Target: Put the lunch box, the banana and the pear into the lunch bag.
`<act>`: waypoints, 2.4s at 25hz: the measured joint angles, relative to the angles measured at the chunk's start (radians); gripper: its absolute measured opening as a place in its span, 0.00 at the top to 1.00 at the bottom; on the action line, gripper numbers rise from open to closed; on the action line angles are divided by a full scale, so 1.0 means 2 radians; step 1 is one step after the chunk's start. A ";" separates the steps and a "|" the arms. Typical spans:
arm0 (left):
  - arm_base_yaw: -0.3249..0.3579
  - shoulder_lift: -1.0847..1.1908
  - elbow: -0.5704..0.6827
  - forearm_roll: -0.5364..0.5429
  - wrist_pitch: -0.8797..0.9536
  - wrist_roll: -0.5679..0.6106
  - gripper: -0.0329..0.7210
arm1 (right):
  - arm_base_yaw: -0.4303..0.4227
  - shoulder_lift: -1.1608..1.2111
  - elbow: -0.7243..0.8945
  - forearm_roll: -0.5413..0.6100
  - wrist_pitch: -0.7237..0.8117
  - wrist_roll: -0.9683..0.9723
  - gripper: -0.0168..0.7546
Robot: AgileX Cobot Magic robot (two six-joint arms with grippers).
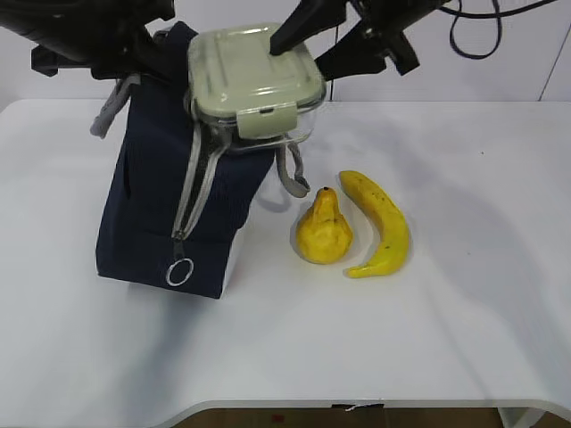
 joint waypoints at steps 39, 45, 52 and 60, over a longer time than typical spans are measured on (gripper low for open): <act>-0.019 -0.015 0.000 -0.078 -0.040 -0.012 0.96 | 0.099 0.102 -0.051 -0.040 -0.133 -0.013 0.46; -0.019 -0.014 0.000 -0.090 -0.044 -0.012 0.96 | 0.099 0.102 -0.051 -0.025 -0.158 -0.049 0.46; -0.019 -0.014 0.000 -0.100 -0.050 -0.012 0.96 | 0.099 0.104 -0.051 -0.014 -0.159 -0.089 0.43; -0.019 -0.012 0.000 -0.108 -0.053 -0.012 0.96 | 0.099 0.110 -0.054 0.002 -0.159 -0.101 0.39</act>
